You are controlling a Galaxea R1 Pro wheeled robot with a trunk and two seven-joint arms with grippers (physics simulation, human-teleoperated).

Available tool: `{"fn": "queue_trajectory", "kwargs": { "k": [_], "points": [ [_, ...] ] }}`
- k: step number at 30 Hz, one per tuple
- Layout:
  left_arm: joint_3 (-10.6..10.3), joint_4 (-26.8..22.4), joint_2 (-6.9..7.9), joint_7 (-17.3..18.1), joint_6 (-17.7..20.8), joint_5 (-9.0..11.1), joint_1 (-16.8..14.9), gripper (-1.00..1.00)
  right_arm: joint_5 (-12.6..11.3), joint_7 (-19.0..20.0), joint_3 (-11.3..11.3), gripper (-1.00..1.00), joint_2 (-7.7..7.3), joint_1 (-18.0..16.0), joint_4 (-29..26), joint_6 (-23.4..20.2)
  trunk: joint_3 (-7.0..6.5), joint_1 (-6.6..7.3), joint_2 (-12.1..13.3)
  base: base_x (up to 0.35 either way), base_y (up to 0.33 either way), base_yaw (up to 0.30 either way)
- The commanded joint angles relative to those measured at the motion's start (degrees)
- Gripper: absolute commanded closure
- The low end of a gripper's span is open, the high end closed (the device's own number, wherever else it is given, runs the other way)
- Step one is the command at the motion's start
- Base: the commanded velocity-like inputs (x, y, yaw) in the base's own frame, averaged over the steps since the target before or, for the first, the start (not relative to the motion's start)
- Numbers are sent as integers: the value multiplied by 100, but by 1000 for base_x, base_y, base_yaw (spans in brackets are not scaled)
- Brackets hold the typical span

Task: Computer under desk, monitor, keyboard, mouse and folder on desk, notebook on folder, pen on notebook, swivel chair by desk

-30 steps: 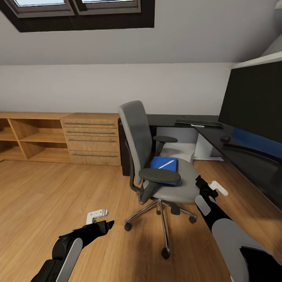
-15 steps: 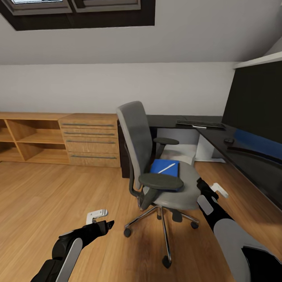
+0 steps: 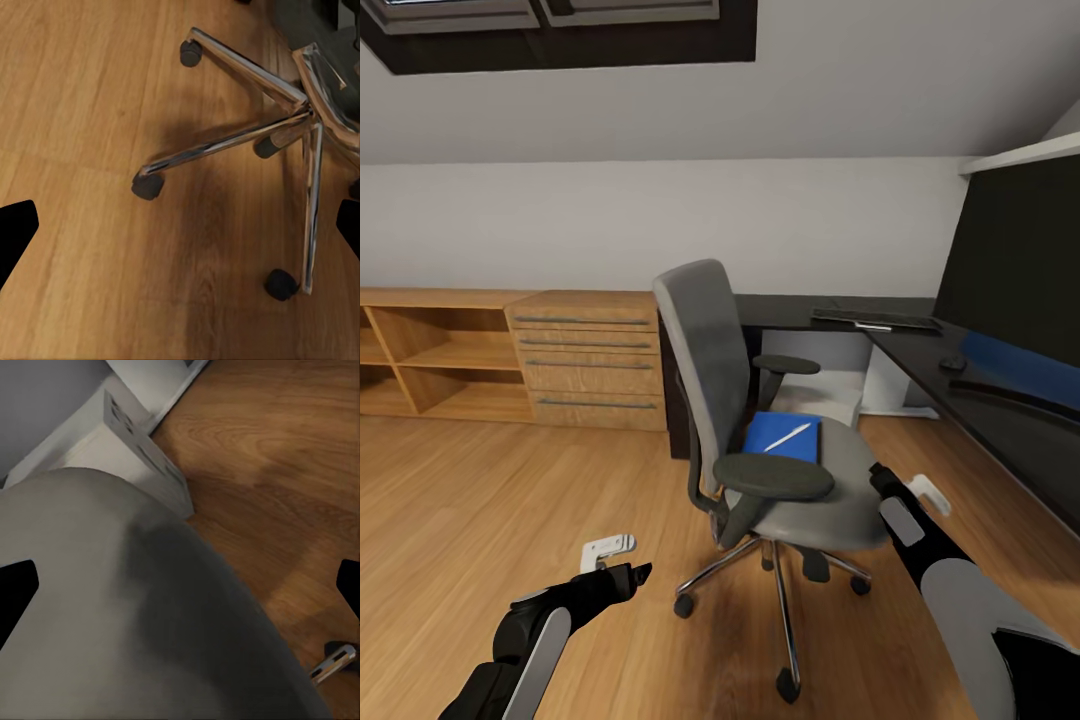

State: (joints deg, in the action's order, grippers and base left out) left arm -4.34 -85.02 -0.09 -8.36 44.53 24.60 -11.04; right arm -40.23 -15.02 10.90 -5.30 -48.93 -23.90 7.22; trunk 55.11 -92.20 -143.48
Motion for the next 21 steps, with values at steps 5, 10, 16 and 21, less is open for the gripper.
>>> {"fn": "queue_trajectory", "kwargs": {
  "k": [5,10,16,21],
  "points": [
    [-4,-6,0,-54,20,62,-3,-100,-172,-12,-9,-100,-44,-3,-8,-197,6,1,-2,17,0,0],
    [-4,-6,0,-53,20,63,-3,-100,-271,-11,-9,-100,-50,-3,-18,-520,6,1,-2,4,0,0],
    [-6,-6,0,-52,23,63,-3,-100,-543,-9,-17,-100,-48,-3,-34,-777,6,1,-2,0,0,0],
    [-6,-6,0,-52,29,63,-3,-100,-547,-9,-22,-100,-42,-3,-44,-775,6,1,-2,0,0,131]
  ]
}}
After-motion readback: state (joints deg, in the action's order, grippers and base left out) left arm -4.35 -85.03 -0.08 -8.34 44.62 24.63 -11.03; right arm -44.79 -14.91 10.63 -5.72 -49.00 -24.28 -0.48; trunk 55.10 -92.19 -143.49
